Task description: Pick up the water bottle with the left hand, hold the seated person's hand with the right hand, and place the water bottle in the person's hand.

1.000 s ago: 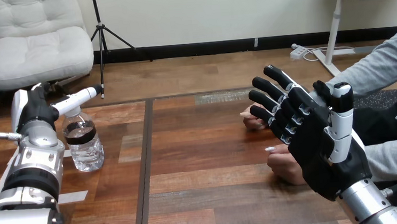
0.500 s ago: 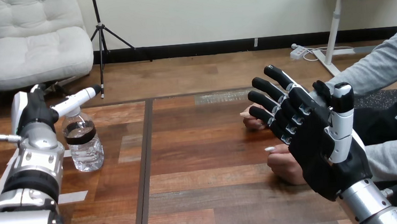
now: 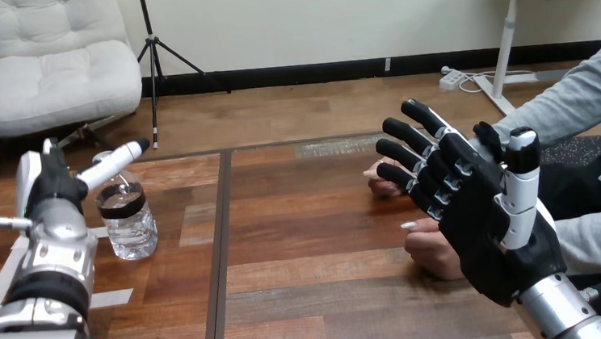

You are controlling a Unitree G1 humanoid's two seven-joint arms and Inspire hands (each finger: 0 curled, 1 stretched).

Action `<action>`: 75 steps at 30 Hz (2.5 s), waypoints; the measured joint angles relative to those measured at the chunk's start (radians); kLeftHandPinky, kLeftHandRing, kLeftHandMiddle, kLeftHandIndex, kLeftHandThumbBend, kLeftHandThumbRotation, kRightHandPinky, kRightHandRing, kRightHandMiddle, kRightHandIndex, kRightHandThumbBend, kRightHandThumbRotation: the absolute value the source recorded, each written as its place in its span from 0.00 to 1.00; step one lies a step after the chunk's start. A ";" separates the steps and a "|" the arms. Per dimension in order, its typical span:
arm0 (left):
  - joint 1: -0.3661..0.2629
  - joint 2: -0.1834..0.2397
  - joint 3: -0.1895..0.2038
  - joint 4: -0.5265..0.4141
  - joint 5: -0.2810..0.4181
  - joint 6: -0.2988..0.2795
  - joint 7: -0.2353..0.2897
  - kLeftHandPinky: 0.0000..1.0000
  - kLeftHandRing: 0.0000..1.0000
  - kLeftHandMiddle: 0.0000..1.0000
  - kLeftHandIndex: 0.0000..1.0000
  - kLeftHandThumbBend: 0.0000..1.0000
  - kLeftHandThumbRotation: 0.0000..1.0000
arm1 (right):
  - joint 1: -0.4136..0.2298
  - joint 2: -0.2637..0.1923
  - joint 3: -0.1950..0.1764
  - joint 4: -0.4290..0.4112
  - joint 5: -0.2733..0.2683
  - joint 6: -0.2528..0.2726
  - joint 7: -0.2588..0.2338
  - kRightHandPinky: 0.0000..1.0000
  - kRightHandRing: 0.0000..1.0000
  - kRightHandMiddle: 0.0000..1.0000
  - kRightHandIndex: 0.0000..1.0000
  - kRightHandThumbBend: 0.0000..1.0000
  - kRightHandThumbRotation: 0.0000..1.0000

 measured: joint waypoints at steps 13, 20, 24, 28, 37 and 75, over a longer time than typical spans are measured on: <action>0.034 0.000 -0.015 0.000 -0.001 0.001 -0.026 0.92 0.99 0.99 0.97 1.00 0.55 | 0.008 -0.001 -0.004 0.000 0.004 0.001 0.004 0.92 0.93 0.93 0.95 0.99 1.00; 0.044 -0.003 -0.023 0.000 -0.001 0.009 -0.035 0.90 0.97 0.96 0.96 1.00 0.55 | 0.008 0.000 -0.004 -0.004 0.008 0.007 0.002 0.92 0.93 0.93 0.95 0.98 1.00; 0.045 -0.003 -0.026 0.000 0.000 0.013 -0.040 0.89 0.96 0.96 0.97 1.00 0.55 | 0.008 0.000 -0.004 -0.005 0.010 0.007 0.001 0.92 0.93 0.92 0.95 0.98 1.00; 0.045 -0.004 -0.029 0.000 0.000 0.015 -0.041 0.88 0.95 0.95 0.98 1.00 0.53 | 0.008 0.000 -0.004 -0.006 0.013 0.008 0.001 0.92 0.93 0.92 0.95 0.98 1.00; 0.047 -0.012 -0.033 -0.001 0.000 0.016 -0.042 0.79 0.89 0.90 0.93 1.00 0.49 | 0.008 -0.001 -0.004 -0.006 0.013 0.008 0.001 0.92 0.93 0.92 0.95 0.98 1.00; 0.064 -0.026 -0.027 -0.002 -0.008 0.037 -0.065 0.82 0.90 0.92 0.91 0.89 0.09 | 0.008 0.000 -0.003 -0.012 0.013 0.008 -0.004 0.92 0.92 0.92 0.95 0.99 1.00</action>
